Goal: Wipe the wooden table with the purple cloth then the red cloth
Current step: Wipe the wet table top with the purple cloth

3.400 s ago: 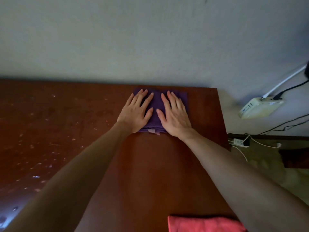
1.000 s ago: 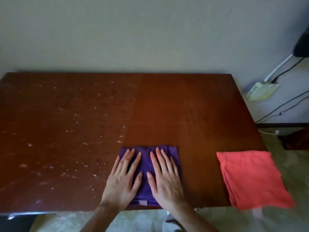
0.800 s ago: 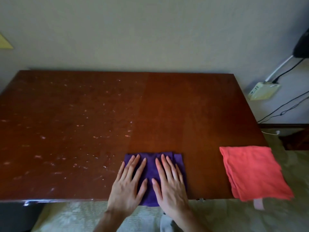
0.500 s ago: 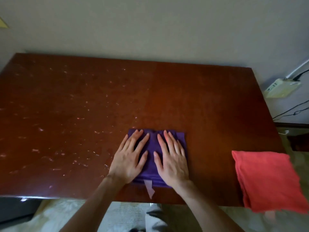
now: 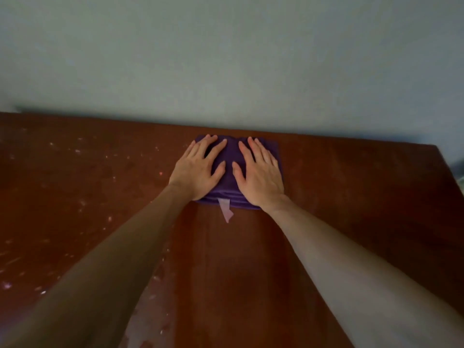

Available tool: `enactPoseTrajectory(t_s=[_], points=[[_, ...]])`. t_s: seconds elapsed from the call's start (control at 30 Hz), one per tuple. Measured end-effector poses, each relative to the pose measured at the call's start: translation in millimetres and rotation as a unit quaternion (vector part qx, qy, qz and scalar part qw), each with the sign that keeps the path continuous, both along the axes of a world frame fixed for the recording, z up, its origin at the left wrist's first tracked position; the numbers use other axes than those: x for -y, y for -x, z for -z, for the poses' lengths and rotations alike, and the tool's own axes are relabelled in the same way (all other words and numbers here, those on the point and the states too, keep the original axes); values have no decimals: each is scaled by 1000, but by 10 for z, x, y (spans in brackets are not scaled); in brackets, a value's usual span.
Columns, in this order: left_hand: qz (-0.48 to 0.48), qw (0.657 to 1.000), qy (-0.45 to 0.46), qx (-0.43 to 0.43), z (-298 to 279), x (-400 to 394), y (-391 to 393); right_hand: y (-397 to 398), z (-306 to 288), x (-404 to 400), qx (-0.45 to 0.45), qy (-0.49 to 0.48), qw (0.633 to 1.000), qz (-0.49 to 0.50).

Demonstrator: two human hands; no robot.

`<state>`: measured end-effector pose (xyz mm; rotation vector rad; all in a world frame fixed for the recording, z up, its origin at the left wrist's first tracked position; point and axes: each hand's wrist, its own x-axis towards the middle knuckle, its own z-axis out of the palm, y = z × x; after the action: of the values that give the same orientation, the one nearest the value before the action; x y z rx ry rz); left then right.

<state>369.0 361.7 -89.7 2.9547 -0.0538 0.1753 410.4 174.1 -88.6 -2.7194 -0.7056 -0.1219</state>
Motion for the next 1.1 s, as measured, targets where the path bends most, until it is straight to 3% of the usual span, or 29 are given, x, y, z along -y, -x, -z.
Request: enactPoseTrajectory(t_s=[0.23, 0.4, 0.9, 1.1], points=[[2, 1000, -12, -9, -29, -166, -358, -367, 17, -174, 0, 19, 1000, 2], [1, 1000, -20, -22, -37, -47, 0, -55, 10, -79, -9, 36, 999, -12], [-16, 998, 17, -52, -101, 416, 3824, 3689, -9, 365, -13, 19, 999, -41], [-20, 998, 18, -55, -108, 463, 4242, 4103, 10, 427, -2, 22, 999, -40]])
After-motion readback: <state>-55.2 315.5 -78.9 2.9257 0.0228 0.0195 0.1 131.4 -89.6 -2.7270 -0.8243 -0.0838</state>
